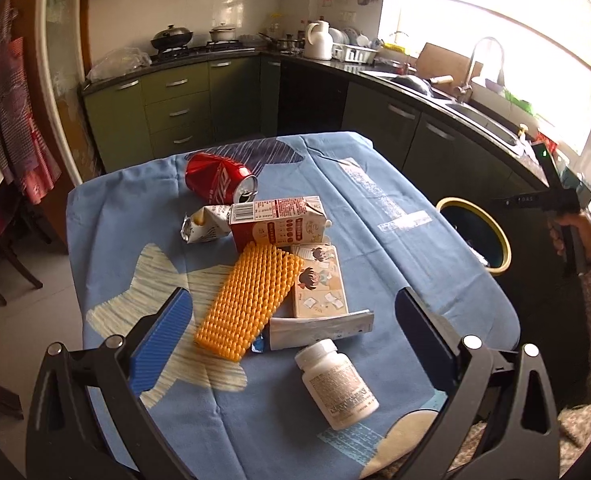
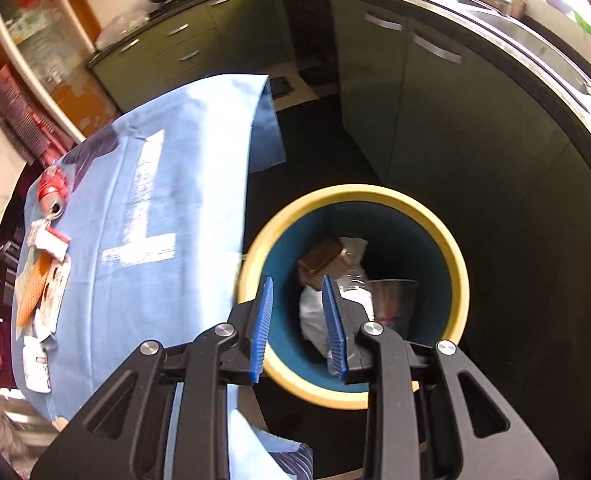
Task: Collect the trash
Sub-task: 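Carry the brown tray over the bin and open the right gripper, then grasp the orange mesh sleeve with the left gripper and drop it into the bin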
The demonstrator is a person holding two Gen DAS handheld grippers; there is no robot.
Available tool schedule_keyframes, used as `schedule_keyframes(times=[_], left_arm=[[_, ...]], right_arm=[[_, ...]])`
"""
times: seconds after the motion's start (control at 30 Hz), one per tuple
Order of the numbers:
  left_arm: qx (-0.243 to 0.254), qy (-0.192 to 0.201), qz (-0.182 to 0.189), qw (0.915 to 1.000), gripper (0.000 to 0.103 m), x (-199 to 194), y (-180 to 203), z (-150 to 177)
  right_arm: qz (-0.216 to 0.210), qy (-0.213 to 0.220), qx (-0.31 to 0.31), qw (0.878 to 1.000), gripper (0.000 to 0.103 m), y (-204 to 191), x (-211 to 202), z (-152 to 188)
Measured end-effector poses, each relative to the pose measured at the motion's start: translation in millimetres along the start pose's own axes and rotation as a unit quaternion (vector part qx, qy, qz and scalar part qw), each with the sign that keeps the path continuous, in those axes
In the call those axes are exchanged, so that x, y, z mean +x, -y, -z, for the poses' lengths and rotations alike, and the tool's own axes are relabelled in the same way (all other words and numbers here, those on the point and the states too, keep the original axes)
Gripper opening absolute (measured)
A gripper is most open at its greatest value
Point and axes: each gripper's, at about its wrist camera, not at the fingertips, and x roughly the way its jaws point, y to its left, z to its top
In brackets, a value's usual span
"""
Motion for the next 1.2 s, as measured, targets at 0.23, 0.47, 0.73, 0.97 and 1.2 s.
schedule_keyframes(times=[0.23,0.47,0.73,0.97,1.2], left_arm=[[0.077,-0.067,0.052,0.9934,0.097,72,-18,0],[0.023,-0.126,0.111,0.9855,0.092,121,-59,-7],[0.047,-0.18,0.091,0.9783,0.069,150,-62,4],[0.07,-0.199,0.098,0.9726,0.052,157,-60,13],[0.067,-0.154,0.091,0.9815,0.014,136,-60,0]], right_arm=[[-0.004,-0.006,-0.023,1.0,0.032,-20,-3,2],[0.003,-0.018,-0.034,0.999,0.033,-26,3,7],[0.0,-0.028,-0.042,0.999,0.033,-33,11,6],[-0.002,-0.033,-0.05,0.998,0.033,-42,15,7],[-0.004,-0.033,-0.053,0.998,0.033,-44,14,10]])
